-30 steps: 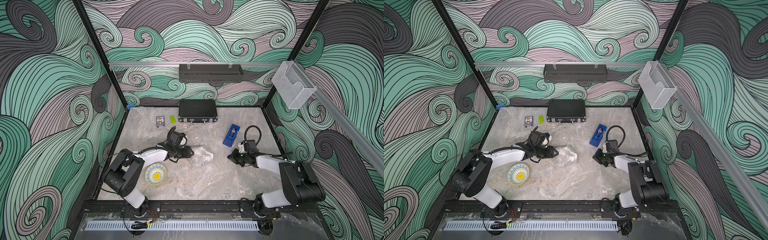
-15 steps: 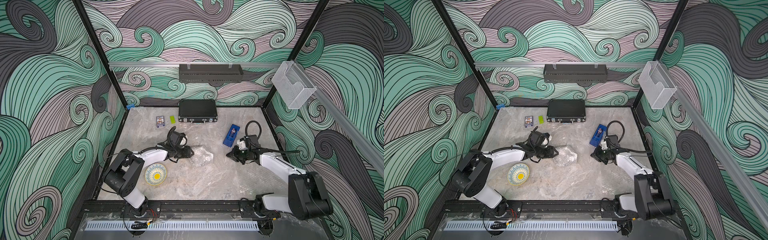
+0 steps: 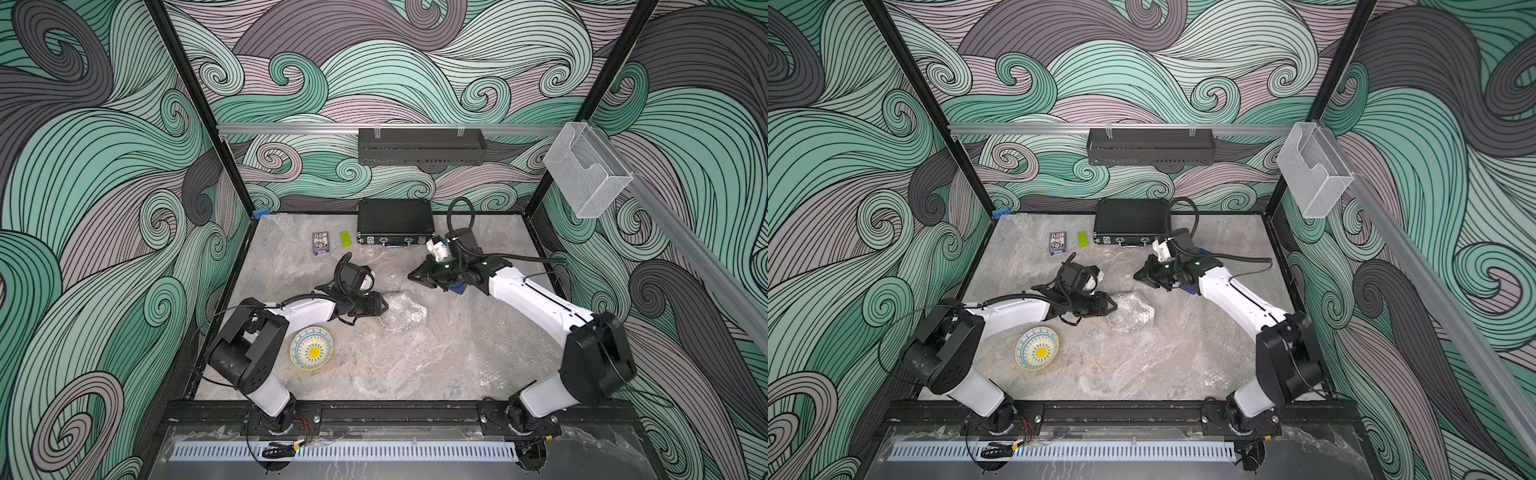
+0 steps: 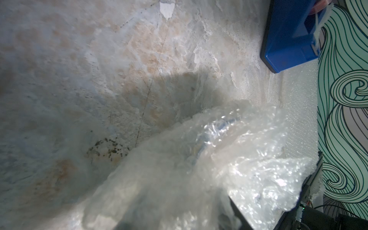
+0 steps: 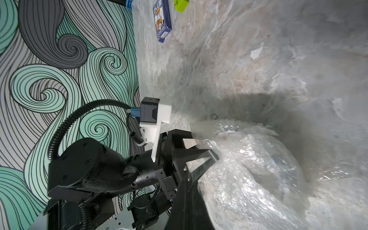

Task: Wrap bowls in bubble wrap
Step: Stick the tape on the bubble wrap.

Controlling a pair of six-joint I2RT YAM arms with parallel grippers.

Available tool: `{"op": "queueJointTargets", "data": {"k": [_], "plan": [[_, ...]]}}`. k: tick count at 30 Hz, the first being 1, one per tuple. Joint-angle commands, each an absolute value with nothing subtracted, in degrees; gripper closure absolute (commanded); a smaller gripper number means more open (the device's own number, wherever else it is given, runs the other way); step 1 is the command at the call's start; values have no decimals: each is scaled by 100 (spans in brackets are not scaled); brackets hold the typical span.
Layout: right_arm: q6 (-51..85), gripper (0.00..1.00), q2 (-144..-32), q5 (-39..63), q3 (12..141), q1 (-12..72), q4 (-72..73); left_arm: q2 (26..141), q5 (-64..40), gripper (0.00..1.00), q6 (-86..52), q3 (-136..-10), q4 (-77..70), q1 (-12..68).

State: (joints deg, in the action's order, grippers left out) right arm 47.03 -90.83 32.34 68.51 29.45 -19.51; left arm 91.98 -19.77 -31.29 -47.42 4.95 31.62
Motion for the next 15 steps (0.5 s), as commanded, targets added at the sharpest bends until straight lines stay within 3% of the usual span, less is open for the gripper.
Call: {"op": "queueJointTargets", "data": {"k": [1,15], "plan": [[4843,100,-9464,3125,7181,3197,-1918,9024,-2030,51,-3034,-4706,617,3164],[4891,100,-10028,3267,6801,3606,-1198,9043,-2013,51,-3015,-4713,637,3165]]}}
